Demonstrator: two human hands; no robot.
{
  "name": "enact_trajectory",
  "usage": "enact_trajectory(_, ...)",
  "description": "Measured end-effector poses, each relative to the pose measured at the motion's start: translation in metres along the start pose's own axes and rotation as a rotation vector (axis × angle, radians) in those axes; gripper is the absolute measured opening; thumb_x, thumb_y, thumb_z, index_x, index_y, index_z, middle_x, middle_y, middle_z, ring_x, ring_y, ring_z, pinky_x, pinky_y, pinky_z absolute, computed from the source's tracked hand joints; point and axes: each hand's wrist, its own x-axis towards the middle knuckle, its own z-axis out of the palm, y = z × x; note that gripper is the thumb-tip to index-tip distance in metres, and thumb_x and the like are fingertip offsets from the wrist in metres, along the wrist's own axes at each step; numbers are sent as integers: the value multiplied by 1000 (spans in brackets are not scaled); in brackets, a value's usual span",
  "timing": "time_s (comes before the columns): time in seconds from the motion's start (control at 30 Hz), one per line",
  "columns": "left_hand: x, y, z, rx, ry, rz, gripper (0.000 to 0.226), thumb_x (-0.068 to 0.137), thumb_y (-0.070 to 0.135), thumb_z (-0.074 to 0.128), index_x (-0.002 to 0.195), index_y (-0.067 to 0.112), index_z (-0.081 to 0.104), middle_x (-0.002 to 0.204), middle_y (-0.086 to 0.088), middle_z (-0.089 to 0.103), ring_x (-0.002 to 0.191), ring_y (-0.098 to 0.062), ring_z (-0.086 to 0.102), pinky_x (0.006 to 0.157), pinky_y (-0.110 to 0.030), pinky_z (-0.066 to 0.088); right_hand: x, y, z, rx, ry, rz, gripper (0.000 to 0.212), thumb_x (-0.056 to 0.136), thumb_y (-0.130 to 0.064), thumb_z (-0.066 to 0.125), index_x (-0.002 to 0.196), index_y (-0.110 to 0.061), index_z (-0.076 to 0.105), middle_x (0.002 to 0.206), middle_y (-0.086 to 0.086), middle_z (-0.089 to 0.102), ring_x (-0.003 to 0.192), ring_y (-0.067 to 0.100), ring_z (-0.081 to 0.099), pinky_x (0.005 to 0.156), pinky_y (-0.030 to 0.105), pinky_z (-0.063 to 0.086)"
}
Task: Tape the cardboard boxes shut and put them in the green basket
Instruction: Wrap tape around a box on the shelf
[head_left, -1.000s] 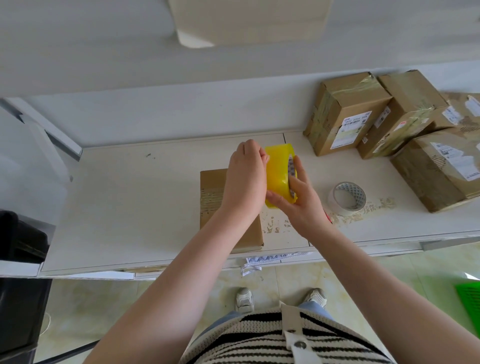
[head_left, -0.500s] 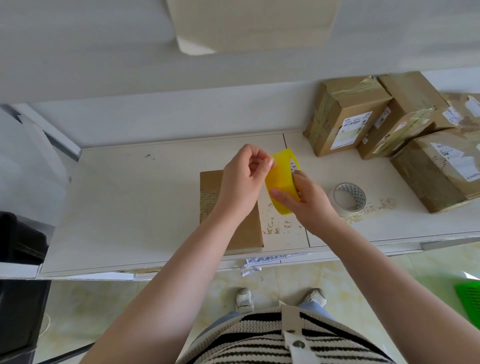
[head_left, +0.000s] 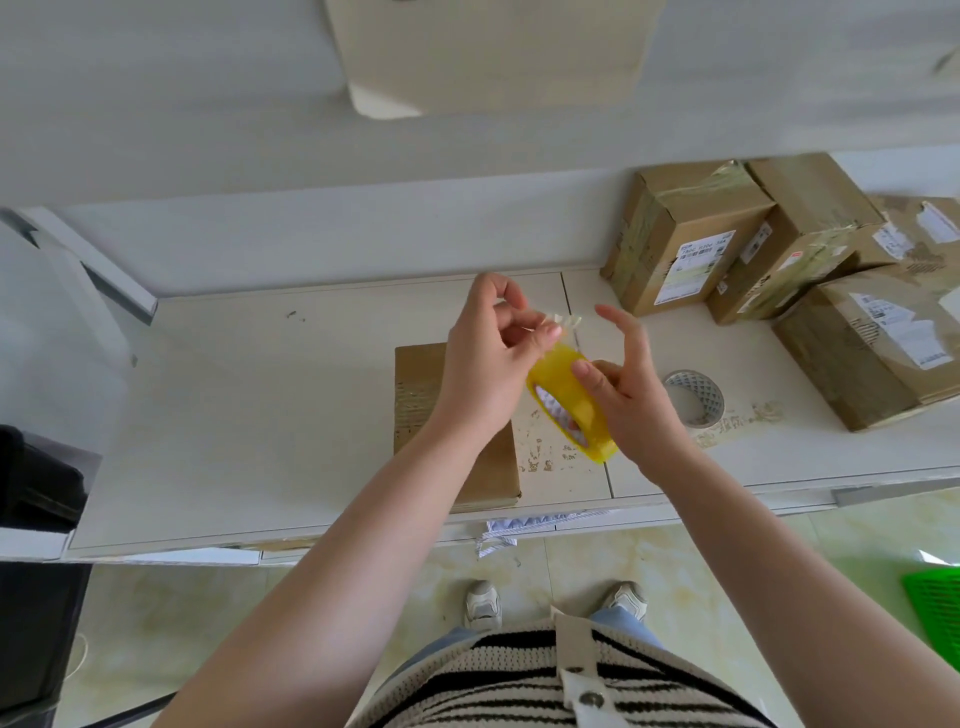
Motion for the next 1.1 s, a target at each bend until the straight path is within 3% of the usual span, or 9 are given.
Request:
enact_trajectory(0.07, 0, 1, 1, 54, -32, 50, 30, 90, 12, 68, 82, 27, 43, 84, -2, 70, 76, -13, 66, 77, -39, 54, -1, 0, 3, 60, -39, 6, 21, 99, -28, 53, 118, -37, 51, 76, 28, 56, 58, 33, 51, 55, 43, 44)
enact_trajectory(0.13, 3, 1, -1, 108, -79, 90, 29, 93, 6, 60, 78, 27, 48, 86, -2, 67, 87, -15, 67, 81, -41, 55, -3, 0, 7, 134, -46, 51, 11, 100, -27, 51, 104, -34, 58, 83, 27, 55, 67, 33, 48, 63, 45, 39)
enact_trajectory(0.3, 6, 3, -1, 189, -158, 79, 22, 92, 4, 60, 86, 23, 71, 96, 4, 68, 86, -4, 61, 79, -19, 50, -4, -1, 12, 226, 16, 138, 15, 101, -25, 52, 91, -32, 60, 84, 14, 45, 77, 30, 38, 70, 45, 32)
enact_trajectory(0.53, 2, 3, 6, 225, -40, -6, 25, 76, 11, 82, 95, 12, 66, 84, 2, 66, 70, 0, 59, 67, -7, 47, -7, -1, 11, 169, 53, 122, 23, 101, -20, 51, 86, -34, 59, 82, 10, 52, 67, 24, 41, 57, 33, 34)
enact_trajectory(0.7, 5, 1, 9, 385, -100, -17, 18, 76, 17, 83, 89, 12, 71, 80, 7, 60, 66, 2, 54, 68, -15, 43, -8, 0, 6, 79, 87, 80, 17, 101, -21, 52, 88, -31, 57, 79, 3, 54, 63, 20, 39, 53, 31, 34)
enact_trajectory(0.83, 6, -2, 15, 425, -146, 20, 12, 83, 22, 77, 86, 11, 75, 96, -3, 57, 85, -7, 53, 77, -21, 39, -9, -2, -2, 18, 98, 24, 16, 100, -21, 53, 88, -30, 56, 75, -5, 56, 55, 15, 41, 44, 23, 35)
enact_trajectory(0.9, 7, -7, 19, 402, -151, -28, 13, 89, 28, 69, 81, 18, 73, 97, 4, 51, 88, 5, 44, 80, -24, 30, -9, -2, -6, 1, 97, 12, 16, 100, -20, 53, 88, -31, 56, 78, -5, 57, 53, 12, 42, 42, 20, 35)
enact_trajectory(0.97, 10, -13, 23, 424, -140, -94, 27, 96, 33, 59, 74, 22, 70, 96, 7, 45, 94, -2, 33, 84, -26, 20, -9, -1, -8, -17, 82, 2, 18, 99, -18, 54, 90, -33, 57, 80, -5, 59, 56, 13, 44, 43, 22, 37)
enact_trajectory(1.1, 18, -29, 37, 386, -137, -154, 37, 99, 32, 53, 77, 4, 61, 97, -7, 52, 84, -16, 49, 75, -29, 35, -9, 1, -3, -122, 106, -12, 17, 98, -21, 54, 95, -38, 55, 81, -10, 63, 58, 13, 51, 47, 25, 43)
